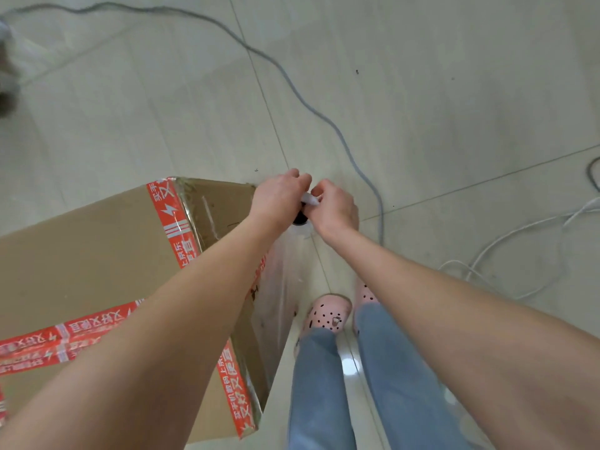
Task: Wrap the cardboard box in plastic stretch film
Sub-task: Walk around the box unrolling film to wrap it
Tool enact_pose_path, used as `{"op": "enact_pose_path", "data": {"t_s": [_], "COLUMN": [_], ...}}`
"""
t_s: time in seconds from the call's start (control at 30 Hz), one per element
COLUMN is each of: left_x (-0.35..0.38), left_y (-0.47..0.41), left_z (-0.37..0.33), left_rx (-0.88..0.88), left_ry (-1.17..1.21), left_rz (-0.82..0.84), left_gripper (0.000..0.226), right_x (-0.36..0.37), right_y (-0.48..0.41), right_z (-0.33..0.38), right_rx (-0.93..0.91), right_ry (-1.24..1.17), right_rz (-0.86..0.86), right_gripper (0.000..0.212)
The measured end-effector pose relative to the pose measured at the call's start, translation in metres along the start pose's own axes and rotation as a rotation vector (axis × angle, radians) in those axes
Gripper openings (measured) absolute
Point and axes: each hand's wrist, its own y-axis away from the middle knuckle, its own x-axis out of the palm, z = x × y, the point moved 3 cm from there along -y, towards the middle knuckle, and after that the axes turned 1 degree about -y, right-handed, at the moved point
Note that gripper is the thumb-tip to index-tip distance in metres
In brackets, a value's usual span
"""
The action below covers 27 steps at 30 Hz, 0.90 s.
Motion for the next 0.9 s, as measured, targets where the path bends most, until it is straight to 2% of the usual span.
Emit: {"op": "enact_pose_path", "data": {"t_s": [0.13,0.27,0.33,0.43,0.6,0.73,0.8,0.9], "left_x": [-0.006,-0.006,-0.006,-0.006,-0.01,-0.014,-0.018,-0.028], "left_y": [-0.007,-0.006,-0.007,-0.007,-0.013,-0.017,-0.021,-0.032], "left_z": [0.023,0.043,0.051,0.061,0.066,0.056,0.045,0.033], "left_rx": [-0.222,-0.504,-0.613,-0.704,-0.666,-0.654,-0.56,-0.306], "left_ry": [0.247,0.512,0.584,0.651,0.594,0.607,0.52,0.266], "left_rz": [-0.096,-0.189,-0.226,-0.229,-0.019,0.018,0.0,-0.007], "left_gripper": [0.011,0.011,0.011,0.014,0.027,0.035,0.038,0.049], "right_x": [-0.004,0.0,0.002,0.003,0.0,-0.009,-0.011,-0.014], "right_y": [-0.011,-0.019,-0.025,-0.033,-0.04,-0.044,-0.044,-0.046], "right_z": [0.018,0.024,0.035,0.052,0.061,0.063,0.062,0.059], "right_rx": [-0.028,0.123,0.129,0.086,0.053,0.068,0.055,0.056], "right_ry": [-0.025,-0.187,-0.275,-0.291,-0.236,-0.217,-0.205,-0.185], "right_rz": [-0.034,0.058,0.08,0.063,0.104,0.116,0.125,0.132], "right_gripper": [0.019,0.043,0.044,0.035,0.026,0.026,0.028,0.029]}}
